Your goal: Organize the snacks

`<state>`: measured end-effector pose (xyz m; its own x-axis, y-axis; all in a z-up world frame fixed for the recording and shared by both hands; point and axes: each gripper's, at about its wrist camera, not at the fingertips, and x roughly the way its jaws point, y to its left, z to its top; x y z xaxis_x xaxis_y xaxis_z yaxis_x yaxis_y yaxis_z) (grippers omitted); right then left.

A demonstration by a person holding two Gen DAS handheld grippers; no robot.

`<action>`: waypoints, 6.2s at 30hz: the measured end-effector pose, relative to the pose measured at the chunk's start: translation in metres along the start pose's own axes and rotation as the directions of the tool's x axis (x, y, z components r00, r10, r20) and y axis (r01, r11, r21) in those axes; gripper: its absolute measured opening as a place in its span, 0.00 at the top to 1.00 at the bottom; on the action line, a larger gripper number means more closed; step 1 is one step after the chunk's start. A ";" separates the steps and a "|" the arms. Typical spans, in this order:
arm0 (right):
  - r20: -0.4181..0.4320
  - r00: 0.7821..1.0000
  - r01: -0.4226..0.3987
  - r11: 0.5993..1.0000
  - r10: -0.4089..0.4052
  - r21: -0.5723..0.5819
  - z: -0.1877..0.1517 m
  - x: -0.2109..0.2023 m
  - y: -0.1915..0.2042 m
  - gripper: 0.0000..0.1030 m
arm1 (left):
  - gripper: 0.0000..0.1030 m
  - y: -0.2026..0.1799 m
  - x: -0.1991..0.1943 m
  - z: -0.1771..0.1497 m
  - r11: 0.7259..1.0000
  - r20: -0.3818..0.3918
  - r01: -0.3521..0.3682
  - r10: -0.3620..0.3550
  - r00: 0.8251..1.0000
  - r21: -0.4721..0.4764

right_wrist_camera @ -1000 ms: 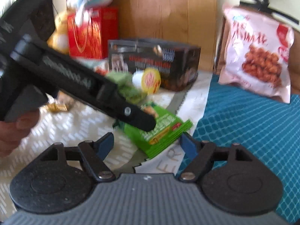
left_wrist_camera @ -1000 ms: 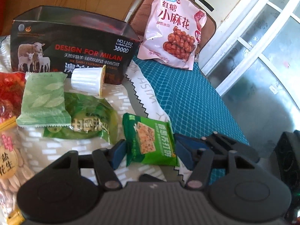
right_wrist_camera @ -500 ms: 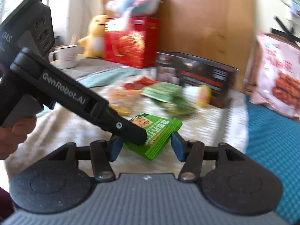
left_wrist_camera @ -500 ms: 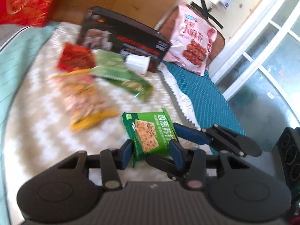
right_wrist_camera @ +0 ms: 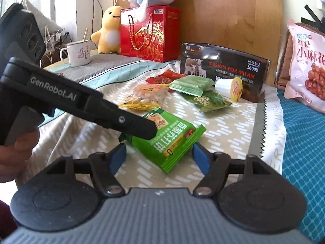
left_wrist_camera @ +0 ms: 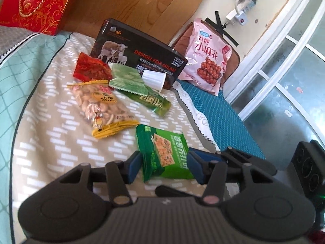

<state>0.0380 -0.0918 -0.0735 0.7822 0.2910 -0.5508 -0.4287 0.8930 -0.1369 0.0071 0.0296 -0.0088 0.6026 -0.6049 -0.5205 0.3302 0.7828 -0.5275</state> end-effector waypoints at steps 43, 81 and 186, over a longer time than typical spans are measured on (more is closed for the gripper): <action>-0.038 0.999 -0.004 1.000 0.004 0.006 0.003 0.010 -0.002 0.00 | 0.39 -0.002 0.000 -0.005 0.999 0.030 0.003 -0.004 1.000 0.032; -0.021 1.000 0.018 0.999 -0.017 0.028 -0.009 -0.007 -0.008 0.00 | 0.23 0.003 -0.001 -0.003 0.998 0.035 0.060 -0.061 0.998 0.024; -0.014 1.000 0.024 0.999 -0.023 0.031 -0.011 -0.006 -0.008 0.00 | 0.15 0.008 -0.005 -0.003 0.997 0.053 0.079 -0.078 0.996 -0.012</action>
<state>0.0319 -0.1045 -0.0777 0.7854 0.2654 -0.5592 -0.3959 0.9099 -0.1242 0.0047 0.0382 -0.0123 0.6123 -0.6558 -0.4417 0.3681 0.7308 -0.5748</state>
